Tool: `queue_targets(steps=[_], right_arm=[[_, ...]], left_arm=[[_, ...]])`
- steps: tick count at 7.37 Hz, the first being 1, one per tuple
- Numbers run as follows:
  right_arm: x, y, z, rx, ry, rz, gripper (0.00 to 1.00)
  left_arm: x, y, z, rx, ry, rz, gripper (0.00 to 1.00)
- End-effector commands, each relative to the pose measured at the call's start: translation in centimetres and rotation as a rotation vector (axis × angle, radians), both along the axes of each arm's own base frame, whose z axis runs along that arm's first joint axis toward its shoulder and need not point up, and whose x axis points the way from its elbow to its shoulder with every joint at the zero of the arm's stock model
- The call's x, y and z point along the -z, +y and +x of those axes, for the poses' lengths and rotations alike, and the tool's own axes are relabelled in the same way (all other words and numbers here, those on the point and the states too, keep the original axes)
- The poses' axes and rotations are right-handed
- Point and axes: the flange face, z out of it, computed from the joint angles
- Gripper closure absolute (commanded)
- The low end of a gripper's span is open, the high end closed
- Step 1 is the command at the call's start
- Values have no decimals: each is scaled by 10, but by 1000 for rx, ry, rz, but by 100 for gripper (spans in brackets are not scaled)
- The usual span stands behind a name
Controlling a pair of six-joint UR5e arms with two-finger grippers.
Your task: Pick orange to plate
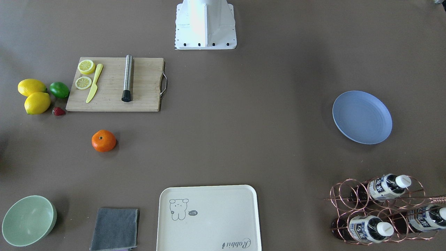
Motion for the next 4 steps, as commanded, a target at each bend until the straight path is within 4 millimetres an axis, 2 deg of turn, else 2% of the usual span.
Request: queue_targets(steps=[1, 4], right_arm=[[2, -3, -1, 2, 0, 3, 0], [2, -5, -4, 9, 3, 20, 0]], left_arm=[[-1, 1, 0, 3, 1, -6, 2], [-3, 0, 0, -1, -2, -5, 2]])
